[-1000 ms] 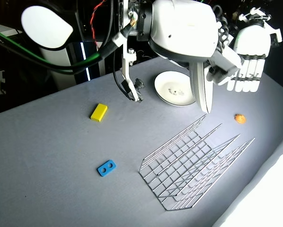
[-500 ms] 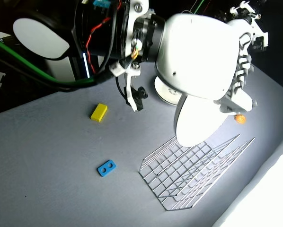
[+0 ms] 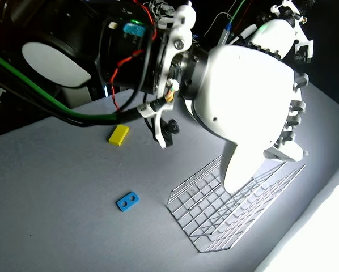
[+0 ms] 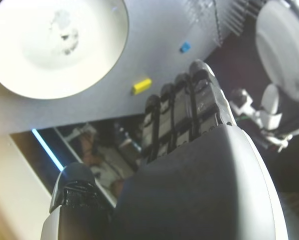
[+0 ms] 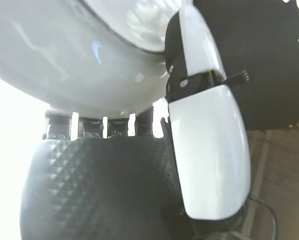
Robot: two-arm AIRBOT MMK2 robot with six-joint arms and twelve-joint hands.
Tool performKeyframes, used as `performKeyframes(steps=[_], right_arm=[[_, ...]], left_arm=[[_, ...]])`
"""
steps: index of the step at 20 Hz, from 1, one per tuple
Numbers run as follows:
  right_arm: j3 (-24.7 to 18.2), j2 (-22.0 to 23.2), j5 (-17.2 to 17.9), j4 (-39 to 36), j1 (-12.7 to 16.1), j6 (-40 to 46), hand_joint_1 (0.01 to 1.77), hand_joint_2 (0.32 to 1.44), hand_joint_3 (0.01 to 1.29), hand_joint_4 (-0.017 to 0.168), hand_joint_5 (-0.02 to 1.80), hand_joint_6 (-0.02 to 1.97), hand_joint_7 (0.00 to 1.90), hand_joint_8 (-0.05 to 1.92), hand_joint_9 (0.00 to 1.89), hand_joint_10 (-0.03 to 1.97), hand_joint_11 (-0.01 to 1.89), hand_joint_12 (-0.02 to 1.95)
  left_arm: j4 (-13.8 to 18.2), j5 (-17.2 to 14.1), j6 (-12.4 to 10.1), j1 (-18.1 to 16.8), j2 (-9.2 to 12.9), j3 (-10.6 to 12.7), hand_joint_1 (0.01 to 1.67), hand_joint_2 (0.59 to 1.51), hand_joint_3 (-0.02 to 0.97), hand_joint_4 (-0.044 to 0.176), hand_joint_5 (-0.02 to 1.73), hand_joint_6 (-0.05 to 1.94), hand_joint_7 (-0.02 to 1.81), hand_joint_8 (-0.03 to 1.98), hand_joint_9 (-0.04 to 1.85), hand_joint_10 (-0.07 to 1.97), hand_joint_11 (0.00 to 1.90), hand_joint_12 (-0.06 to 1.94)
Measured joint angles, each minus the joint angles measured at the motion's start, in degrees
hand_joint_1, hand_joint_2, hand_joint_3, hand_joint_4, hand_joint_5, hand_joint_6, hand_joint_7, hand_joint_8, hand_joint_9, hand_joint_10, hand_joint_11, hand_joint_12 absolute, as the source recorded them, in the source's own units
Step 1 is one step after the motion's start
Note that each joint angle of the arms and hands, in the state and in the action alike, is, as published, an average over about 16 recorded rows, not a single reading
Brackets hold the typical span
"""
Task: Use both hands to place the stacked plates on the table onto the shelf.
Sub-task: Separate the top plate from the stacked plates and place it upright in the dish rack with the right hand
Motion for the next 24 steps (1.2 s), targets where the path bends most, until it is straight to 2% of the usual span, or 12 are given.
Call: performKeyframes(steps=[7,13,24], right_arm=[[2.9,-2.3,1.7,0.3,-2.4,-0.3,1.18,1.11,0.01,-0.009,0.77,1.16,0.94,1.17,0.88,0.64,0.47,1.32],[4.9,-3.9,2.8,1.3,-3.9,-0.4,1.18,1.12,0.01,-0.009,0.76,1.15,0.93,1.18,0.88,0.65,0.47,1.33],[8.7,-6.2,3.4,3.9,-7.5,-0.5,1.17,1.15,0.01,-0.01,0.75,1.17,0.92,1.18,0.87,0.68,0.46,1.34]], left_arm=[[1.4,1.7,0.2,2.4,0.0,-1.2,0.02,1.149,0.02,0.001,0.14,0.01,0.13,0.02,0.09,0.01,0.02,0.15],[2.1,5.9,0.4,5.5,-0.1,-2.1,0.02,1.151,0.02,0.001,0.14,0.01,0.13,0.02,0.1,0.01,0.02,0.19],[0.2,12.7,0.4,12.3,-0.4,-3.6,0.02,1.154,0.02,0.0,0.15,0.01,0.12,0.02,0.09,0.01,0.02,0.19]])
